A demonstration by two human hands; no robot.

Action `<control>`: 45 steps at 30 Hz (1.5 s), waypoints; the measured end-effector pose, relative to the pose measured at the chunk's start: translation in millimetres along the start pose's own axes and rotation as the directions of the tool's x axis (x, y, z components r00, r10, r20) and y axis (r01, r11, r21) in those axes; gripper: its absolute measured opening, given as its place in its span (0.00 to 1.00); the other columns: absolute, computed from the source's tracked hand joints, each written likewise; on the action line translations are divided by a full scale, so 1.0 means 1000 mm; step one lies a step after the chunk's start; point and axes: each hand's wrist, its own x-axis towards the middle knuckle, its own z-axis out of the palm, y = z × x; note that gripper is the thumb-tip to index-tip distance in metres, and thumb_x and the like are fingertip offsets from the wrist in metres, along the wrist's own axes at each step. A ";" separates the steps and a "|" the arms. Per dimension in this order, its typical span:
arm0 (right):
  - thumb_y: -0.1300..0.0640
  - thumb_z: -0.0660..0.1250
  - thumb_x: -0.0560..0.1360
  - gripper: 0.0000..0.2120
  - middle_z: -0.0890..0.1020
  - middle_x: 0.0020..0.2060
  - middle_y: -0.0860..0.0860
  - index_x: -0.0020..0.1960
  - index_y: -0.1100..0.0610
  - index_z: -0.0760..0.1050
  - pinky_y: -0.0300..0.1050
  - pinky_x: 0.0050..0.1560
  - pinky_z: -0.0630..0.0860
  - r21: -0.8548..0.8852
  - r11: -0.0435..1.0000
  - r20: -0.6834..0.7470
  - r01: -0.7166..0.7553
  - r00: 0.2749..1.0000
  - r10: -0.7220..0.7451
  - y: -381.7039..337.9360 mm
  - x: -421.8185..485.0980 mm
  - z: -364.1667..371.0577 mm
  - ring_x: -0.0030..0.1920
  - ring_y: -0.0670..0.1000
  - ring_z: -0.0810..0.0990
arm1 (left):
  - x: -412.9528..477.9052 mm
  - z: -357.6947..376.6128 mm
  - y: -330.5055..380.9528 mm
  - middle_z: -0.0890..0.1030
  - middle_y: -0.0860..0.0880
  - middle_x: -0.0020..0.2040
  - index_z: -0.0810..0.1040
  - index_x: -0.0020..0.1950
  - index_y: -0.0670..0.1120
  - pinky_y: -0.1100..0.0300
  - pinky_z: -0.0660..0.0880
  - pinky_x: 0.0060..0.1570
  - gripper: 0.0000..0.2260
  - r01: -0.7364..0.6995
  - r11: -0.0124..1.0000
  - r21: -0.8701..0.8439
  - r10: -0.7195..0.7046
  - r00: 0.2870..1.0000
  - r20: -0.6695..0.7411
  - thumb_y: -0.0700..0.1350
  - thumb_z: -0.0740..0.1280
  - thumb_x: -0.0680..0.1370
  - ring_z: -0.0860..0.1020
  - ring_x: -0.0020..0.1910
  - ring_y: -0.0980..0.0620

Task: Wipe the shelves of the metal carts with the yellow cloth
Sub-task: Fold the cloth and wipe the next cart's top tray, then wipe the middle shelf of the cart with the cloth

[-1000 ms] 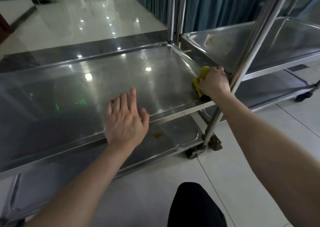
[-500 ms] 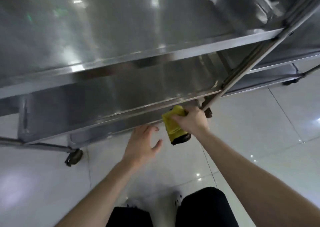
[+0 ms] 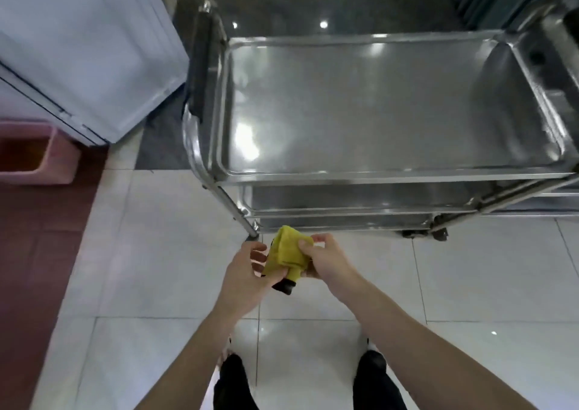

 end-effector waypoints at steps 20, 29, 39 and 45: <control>0.57 0.68 0.77 0.08 0.81 0.36 0.51 0.39 0.53 0.76 0.51 0.40 0.75 -0.655 0.585 0.227 0.478 0.863 -0.451 -0.282 0.069 0.391 0.40 0.56 0.78 | 0.220 -0.509 0.020 0.84 0.60 0.51 0.80 0.58 0.57 0.66 0.73 0.54 0.14 -0.387 0.880 0.277 0.409 0.912 -0.023 0.39 0.75 0.79 0.81 0.54 0.63; 0.53 0.67 0.81 0.04 0.84 0.50 0.56 0.52 0.53 0.77 0.53 0.43 0.69 -0.853 0.128 0.354 0.505 0.742 -0.569 -0.502 0.236 0.428 0.52 0.63 0.82 | 0.460 -0.633 0.141 0.80 0.54 0.39 0.76 0.55 0.55 0.53 0.72 0.39 0.08 -0.321 0.767 0.556 0.432 0.899 -0.077 0.42 0.71 0.81 0.78 0.39 0.48; 0.54 0.66 0.80 0.08 0.83 0.54 0.55 0.58 0.55 0.78 0.54 0.53 0.77 -0.983 0.159 -0.027 0.091 0.787 -0.616 -0.648 0.365 0.299 0.56 0.61 0.83 | 0.734 -0.583 0.330 0.85 0.57 0.58 0.80 0.64 0.57 0.55 0.76 0.53 0.14 -0.567 0.515 0.643 0.511 0.805 0.301 0.46 0.73 0.79 0.84 0.57 0.48; 0.53 0.65 0.81 0.09 0.81 0.54 0.54 0.59 0.55 0.78 0.53 0.50 0.75 -0.859 0.468 -0.447 -0.208 0.751 -0.486 -0.677 0.409 0.215 0.55 0.59 0.82 | 0.865 -0.453 0.452 0.87 0.56 0.48 0.81 0.56 0.58 0.51 0.79 0.47 0.06 -0.804 0.350 0.481 0.456 0.594 0.662 0.53 0.74 0.80 0.85 0.48 0.48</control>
